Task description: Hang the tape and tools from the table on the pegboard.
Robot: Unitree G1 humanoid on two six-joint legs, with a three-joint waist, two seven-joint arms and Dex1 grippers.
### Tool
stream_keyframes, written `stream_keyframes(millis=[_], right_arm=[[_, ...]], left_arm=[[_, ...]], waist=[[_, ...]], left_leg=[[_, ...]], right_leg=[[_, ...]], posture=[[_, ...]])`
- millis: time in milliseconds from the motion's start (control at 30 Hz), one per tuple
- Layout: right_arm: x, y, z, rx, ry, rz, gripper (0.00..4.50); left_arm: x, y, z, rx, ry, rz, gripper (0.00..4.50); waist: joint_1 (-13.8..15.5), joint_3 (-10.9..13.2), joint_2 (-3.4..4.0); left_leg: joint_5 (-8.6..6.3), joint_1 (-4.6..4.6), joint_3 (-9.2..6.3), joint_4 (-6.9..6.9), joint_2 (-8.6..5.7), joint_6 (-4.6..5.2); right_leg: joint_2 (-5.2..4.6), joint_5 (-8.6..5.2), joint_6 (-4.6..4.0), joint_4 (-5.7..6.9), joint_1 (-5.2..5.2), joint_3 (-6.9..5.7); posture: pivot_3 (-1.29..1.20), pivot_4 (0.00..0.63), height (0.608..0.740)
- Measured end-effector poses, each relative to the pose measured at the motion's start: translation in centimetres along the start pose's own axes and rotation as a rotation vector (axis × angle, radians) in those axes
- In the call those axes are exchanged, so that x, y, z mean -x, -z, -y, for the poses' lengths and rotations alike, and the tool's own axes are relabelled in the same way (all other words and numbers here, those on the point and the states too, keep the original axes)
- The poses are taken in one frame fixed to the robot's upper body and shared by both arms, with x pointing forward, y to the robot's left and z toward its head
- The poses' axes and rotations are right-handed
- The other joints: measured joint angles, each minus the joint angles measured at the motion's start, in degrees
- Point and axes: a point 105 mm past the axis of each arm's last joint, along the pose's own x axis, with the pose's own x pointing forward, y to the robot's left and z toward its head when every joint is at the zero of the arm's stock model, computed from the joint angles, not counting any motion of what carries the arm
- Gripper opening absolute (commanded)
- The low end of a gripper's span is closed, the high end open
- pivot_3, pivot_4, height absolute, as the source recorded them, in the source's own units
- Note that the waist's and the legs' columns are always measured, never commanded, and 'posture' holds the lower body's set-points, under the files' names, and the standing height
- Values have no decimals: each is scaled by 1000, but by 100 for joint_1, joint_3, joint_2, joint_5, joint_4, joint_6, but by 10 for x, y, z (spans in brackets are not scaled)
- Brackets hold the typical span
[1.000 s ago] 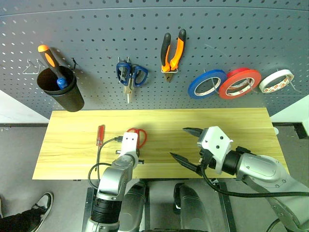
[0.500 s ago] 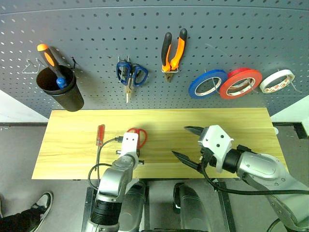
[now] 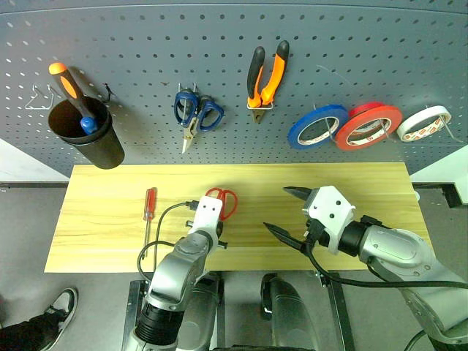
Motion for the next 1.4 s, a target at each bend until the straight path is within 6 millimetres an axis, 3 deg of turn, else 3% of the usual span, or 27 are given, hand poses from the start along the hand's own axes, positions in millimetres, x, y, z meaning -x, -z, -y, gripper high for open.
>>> stream_keyframes(millis=[233,667,1033,1400], right_arm=[[4,-7,1,4,-17,41,4500],[20,-20,6,-3,-14,148,4500],[28,-25,10,14,5,179,4500],[42,-42,14,-8,18,325,4500]], left_arm=[[5,-14,0,-85,24,74,1073],[17,-45,-4,-413,43,333,1073],[32,-41,-2,-682,46,513,1073],[54,-61,-9,-803,-54,781,1073]], waist=[[2,0,0],[-1,-3,4],[-7,-11,14],[0,-23,20]], left_leg=[[0,0,0,1,-1,0],[1,1,1,9,-4,1],[2,3,3,18,-5,1],[3,7,8,33,-8,2]], right_leg=[[0,1,0,0,0,0],[-4,3,0,8,1,-1],[-6,3,-1,22,1,0],[-10,5,0,43,1,-1]], posture=[[22,310,725],[22,288,725],[30,275,725],[49,258,725]])
